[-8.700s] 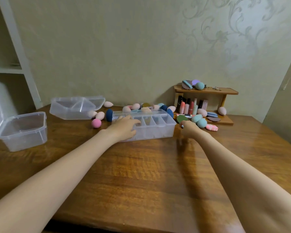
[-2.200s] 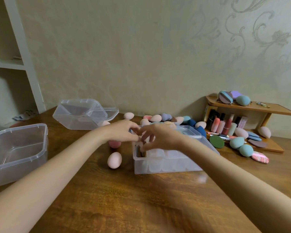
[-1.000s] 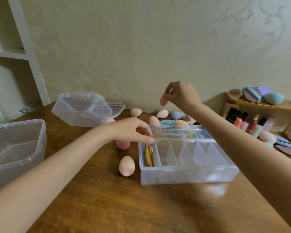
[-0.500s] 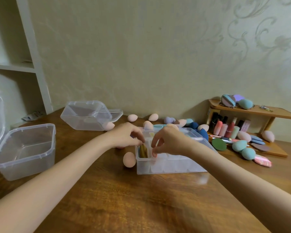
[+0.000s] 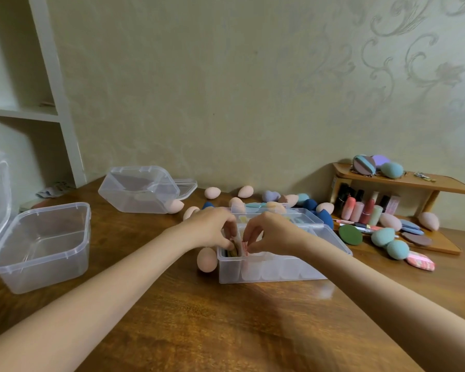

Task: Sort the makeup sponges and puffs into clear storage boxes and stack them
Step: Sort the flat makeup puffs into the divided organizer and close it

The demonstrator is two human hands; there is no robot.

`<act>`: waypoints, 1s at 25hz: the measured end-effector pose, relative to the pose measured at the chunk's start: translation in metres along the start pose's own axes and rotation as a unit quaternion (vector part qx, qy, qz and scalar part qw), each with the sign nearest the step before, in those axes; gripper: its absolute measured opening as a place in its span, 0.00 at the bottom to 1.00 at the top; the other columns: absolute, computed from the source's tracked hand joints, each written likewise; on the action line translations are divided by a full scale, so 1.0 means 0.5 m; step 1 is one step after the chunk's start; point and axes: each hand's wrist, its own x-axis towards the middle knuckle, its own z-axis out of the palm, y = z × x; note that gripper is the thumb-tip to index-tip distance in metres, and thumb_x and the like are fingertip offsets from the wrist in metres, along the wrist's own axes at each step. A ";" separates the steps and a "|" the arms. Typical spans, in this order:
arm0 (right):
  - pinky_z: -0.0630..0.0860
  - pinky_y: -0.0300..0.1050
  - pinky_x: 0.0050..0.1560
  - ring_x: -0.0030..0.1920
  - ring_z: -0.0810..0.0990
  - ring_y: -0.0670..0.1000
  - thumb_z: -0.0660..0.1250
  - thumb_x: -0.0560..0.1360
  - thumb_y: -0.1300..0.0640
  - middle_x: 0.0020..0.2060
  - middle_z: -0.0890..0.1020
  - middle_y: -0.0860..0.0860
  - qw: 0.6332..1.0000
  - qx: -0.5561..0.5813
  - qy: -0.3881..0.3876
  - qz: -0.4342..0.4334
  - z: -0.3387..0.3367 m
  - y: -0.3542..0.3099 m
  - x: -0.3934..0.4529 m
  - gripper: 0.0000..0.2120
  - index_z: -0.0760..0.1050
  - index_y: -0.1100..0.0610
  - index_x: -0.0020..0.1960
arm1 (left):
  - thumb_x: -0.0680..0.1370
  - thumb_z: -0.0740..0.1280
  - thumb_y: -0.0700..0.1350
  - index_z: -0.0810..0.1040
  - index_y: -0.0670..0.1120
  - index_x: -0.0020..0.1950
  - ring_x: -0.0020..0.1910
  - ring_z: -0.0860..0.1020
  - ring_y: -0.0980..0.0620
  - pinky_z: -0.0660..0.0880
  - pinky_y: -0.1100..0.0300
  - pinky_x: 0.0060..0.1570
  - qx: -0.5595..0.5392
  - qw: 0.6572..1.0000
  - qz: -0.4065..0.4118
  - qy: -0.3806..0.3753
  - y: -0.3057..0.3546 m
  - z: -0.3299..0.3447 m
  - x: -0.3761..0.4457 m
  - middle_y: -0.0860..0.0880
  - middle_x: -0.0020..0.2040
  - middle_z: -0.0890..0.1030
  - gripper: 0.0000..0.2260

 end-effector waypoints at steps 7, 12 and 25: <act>0.77 0.44 0.51 0.44 0.79 0.47 0.71 0.71 0.57 0.48 0.84 0.51 0.998 -0.044 -0.042 -0.010 -0.020 0.008 0.017 0.09 0.82 0.55 0.52 | 0.71 0.72 0.52 0.82 0.50 0.51 0.56 0.76 0.53 0.73 0.50 0.58 -0.050 0.998 0.028 -0.016 -0.024 -0.019 0.003 0.54 0.51 0.80 0.11; 0.70 0.29 0.29 0.27 0.75 0.40 0.67 0.72 0.65 0.32 0.79 0.47 0.999 0.000 0.012 0.036 -0.108 0.025 0.108 0.10 0.83 0.60 0.51 | 0.78 0.66 0.45 0.82 0.48 0.57 0.65 0.69 0.62 0.62 0.65 0.67 -0.122 0.981 0.145 -0.032 -0.042 0.005 0.012 0.55 0.63 0.78 0.10; 0.72 0.46 0.52 0.48 0.74 0.55 0.71 0.70 0.53 0.56 0.79 0.57 0.972 -0.110 0.007 0.208 -0.008 0.153 0.309 0.23 0.74 0.61 0.62 | 0.77 0.66 0.44 0.82 0.50 0.54 0.49 0.69 0.77 0.59 0.87 0.49 -0.130 0.973 0.171 -0.086 -0.069 0.006 0.060 0.57 0.53 0.78 0.08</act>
